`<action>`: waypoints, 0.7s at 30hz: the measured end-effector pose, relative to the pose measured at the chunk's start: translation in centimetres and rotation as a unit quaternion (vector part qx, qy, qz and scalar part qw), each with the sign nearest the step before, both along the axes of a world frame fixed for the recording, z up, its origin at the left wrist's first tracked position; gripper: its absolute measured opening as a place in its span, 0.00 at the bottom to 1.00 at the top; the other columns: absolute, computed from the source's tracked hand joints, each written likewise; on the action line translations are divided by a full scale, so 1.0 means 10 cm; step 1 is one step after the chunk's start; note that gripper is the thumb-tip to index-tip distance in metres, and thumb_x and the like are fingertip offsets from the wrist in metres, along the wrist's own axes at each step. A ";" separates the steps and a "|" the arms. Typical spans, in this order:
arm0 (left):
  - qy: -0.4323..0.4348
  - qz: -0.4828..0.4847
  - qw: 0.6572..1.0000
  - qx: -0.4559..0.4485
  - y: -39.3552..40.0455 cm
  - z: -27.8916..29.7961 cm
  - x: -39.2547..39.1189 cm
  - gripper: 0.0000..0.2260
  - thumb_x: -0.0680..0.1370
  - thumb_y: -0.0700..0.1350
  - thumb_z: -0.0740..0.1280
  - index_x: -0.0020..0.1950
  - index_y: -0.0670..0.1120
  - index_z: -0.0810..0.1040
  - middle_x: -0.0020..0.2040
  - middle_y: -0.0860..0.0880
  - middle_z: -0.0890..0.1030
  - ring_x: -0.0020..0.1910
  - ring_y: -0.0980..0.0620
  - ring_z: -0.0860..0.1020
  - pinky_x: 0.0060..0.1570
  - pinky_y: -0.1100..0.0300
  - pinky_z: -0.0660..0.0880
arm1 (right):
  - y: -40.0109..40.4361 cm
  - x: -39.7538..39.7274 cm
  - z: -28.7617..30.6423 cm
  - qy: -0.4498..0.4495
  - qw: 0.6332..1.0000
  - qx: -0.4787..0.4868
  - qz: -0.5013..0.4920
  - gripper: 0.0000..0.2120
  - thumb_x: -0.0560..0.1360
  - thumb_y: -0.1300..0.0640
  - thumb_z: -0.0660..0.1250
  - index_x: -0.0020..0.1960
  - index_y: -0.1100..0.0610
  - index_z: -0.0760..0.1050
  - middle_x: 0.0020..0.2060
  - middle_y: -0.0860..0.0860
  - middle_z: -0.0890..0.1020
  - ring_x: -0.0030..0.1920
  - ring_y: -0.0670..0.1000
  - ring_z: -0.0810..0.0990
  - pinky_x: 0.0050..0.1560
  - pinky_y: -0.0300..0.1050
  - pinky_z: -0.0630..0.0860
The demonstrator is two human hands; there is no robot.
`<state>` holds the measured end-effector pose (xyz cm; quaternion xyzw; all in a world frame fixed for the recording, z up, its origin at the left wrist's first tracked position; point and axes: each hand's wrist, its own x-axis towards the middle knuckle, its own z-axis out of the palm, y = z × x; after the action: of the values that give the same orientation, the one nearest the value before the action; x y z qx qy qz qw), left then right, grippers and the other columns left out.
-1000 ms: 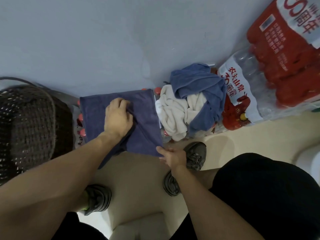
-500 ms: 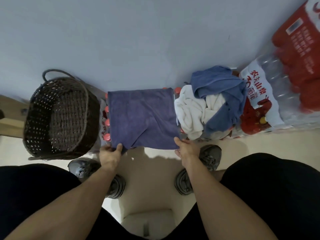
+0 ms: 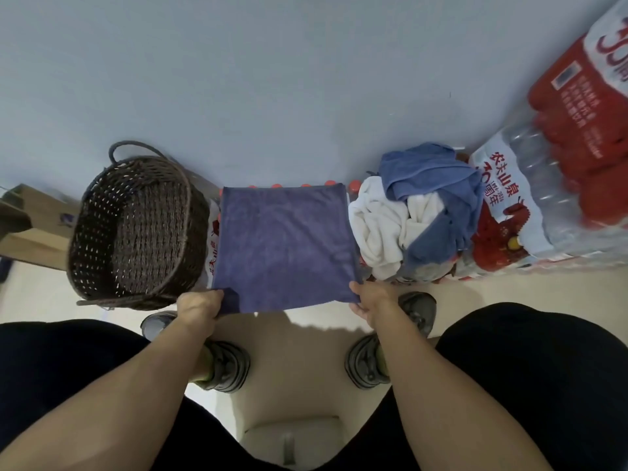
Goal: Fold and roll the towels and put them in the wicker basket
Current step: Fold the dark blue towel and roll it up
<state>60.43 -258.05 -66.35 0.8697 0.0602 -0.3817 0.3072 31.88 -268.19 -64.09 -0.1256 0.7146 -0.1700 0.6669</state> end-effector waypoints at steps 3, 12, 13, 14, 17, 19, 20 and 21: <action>0.041 0.022 0.999 -0.014 -0.01 0.00 0.00 0.14 0.76 0.31 0.68 0.61 0.35 0.75 0.53 0.40 0.76 0.50 0.40 0.77 0.27 0.48 0.80 | 0.00 -0.03 0.02 0.000 0.999 0.030 0.041 0.04 0.78 0.65 0.68 0.49 0.58 0.75 0.47 0.51 0.78 0.38 0.46 0.75 0.36 0.37 0.73; -0.051 -0.132 0.985 0.101 -0.13 0.04 -0.07 0.27 0.73 0.40 0.69 0.68 0.32 0.65 0.64 0.33 0.73 0.63 0.34 0.73 0.62 0.44 0.73 | 0.01 -0.03 -0.07 0.064 0.994 0.024 0.089 0.17 0.74 0.54 0.74 0.58 0.60 0.76 0.60 0.53 0.79 0.60 0.54 0.76 0.46 0.44 0.74; -0.090 -0.157 0.976 0.117 -0.14 0.10 -0.13 0.28 0.72 0.41 0.69 0.68 0.34 0.63 0.64 0.33 0.72 0.64 0.33 0.72 0.63 0.44 0.71 | 0.02 -0.02 -0.07 0.093 0.987 0.006 0.129 0.20 0.74 0.51 0.73 0.61 0.61 0.75 0.61 0.53 0.78 0.64 0.55 0.75 0.51 0.44 0.73; -0.141 -0.195 0.963 0.120 -0.15 0.16 -0.20 0.27 0.72 0.43 0.70 0.66 0.36 0.64 0.64 0.34 0.71 0.64 0.33 0.71 0.63 0.44 0.70 | 0.02 -0.01 -0.08 0.152 0.971 -0.038 0.179 0.21 0.74 0.50 0.73 0.60 0.62 0.76 0.58 0.53 0.79 0.64 0.55 0.76 0.53 0.43 0.72; -0.250 -0.315 0.915 0.034 -0.29 0.29 -0.39 0.15 0.72 0.43 0.69 0.57 0.42 0.77 0.57 0.38 0.78 0.58 0.36 0.75 0.60 0.45 0.72 | 0.02 0.17 -0.03 0.290 0.896 -0.260 0.211 0.15 0.70 0.54 0.77 0.52 0.59 0.77 0.51 0.54 0.80 0.51 0.55 0.80 0.48 0.41 0.72; -0.234 -0.359 0.903 -0.034 -0.54 0.35 -0.44 0.09 0.73 0.42 0.68 0.51 0.43 0.83 0.51 0.39 0.83 0.54 0.38 0.79 0.58 0.47 0.75 | -0.01 0.42 0.02 0.269 0.851 -0.388 0.230 0.13 0.69 0.58 0.76 0.51 0.57 0.77 0.51 0.53 0.77 0.48 0.53 0.78 0.51 0.40 0.73; -0.225 -0.376 0.897 -0.052 -0.69 0.37 -0.43 0.09 0.73 0.42 0.69 0.51 0.43 0.83 0.51 0.40 0.83 0.54 0.38 0.79 0.59 0.48 0.75 | -0.06 0.55 0.04 0.262 0.825 -0.432 0.254 0.12 0.69 0.59 0.75 0.51 0.56 0.78 0.51 0.52 0.76 0.48 0.51 0.77 0.51 0.38 0.72; -0.229 -0.393 0.888 -0.061 -0.84 0.39 -0.39 0.10 0.73 0.43 0.69 0.53 0.43 0.83 0.53 0.40 0.83 0.56 0.39 0.78 0.61 0.49 0.74 | -0.13 0.68 0.06 0.257 0.804 -0.460 0.276 0.12 0.69 0.60 0.75 0.51 0.56 0.78 0.51 0.52 0.75 0.48 0.51 0.77 0.51 0.38 0.72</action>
<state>56.49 -266.49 -62.47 0.8648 -0.3821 -0.2646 0.1899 38.64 -269.52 -63.50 -0.6486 0.6330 -0.2488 0.3417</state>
